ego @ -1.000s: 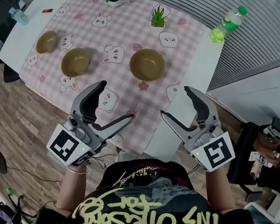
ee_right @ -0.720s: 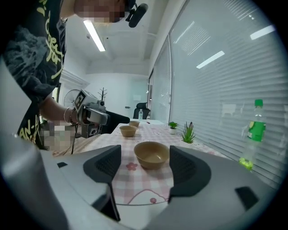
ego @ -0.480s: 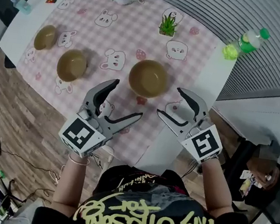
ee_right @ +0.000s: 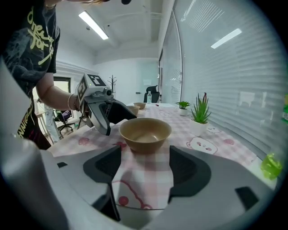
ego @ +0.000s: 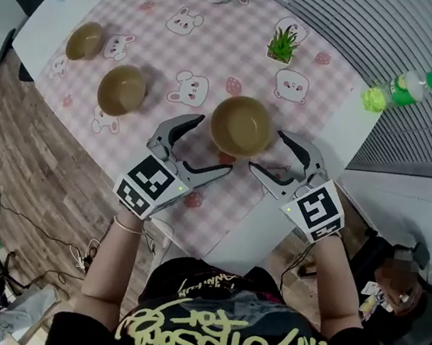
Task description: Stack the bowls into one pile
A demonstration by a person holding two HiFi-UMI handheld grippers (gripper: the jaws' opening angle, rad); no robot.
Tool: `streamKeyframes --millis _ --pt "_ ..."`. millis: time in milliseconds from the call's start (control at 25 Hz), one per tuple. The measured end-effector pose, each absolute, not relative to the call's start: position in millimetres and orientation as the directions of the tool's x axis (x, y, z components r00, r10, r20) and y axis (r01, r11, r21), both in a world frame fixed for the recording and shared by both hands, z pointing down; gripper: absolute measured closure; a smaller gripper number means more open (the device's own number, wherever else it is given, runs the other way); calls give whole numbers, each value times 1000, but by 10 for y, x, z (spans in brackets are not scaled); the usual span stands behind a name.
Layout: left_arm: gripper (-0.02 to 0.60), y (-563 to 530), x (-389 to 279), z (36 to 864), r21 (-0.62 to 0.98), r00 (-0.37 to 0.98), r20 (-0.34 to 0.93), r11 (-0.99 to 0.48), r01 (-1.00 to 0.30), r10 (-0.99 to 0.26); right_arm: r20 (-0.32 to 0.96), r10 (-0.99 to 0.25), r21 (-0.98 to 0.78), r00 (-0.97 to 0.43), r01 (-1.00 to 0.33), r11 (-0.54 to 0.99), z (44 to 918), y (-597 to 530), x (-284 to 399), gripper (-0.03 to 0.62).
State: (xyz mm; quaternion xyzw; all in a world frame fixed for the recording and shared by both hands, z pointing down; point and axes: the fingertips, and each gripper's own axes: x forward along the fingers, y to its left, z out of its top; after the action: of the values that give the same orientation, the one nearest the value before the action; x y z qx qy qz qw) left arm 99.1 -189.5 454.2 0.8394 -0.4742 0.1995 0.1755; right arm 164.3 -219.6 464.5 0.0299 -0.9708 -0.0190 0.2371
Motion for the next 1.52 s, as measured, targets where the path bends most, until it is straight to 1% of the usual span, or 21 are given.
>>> streamKeyframes --millis 360,560,640,720,920,1120,1360,1520 --pt "144 -1987 956 4714 103 441 579 -476 -874 -685 492 -7 68 -870 30 997 4692 -2205 1529 275" --pt "147 -2072 1045 4709 111 469 577 -505 -856 -668 466 -13 58 -885 16 998 4651 -2225 1481 275" --pt "184 -2082 1067 4733 94 463 589 -513 -853 -662 452 -14 49 -892 9 999 4638 -2238 1451 276" --pt "201 -2103 1061 4745 72 440 598 -503 -862 -669 443 -18 46 -896 2 999 4630 -2255 1436 276" --pt "204 -2062 1068 4721 52 419 599 -489 -871 -682 437 -29 55 -899 -6 998 4613 -2216 1457 278" --pt "209 -1931 1049 4618 82 452 562 -497 -864 -693 416 -54 62 -908 -31 998 4460 -2072 1421 278" --pt "209 -1654 923 4500 89 475 564 -522 -848 -676 427 -93 101 -899 -55 993 4327 -1768 1303 278" --pt "209 -1422 809 4387 82 489 559 -543 -836 -669 413 -121 101 -903 -87 991 4214 -1522 1196 278"
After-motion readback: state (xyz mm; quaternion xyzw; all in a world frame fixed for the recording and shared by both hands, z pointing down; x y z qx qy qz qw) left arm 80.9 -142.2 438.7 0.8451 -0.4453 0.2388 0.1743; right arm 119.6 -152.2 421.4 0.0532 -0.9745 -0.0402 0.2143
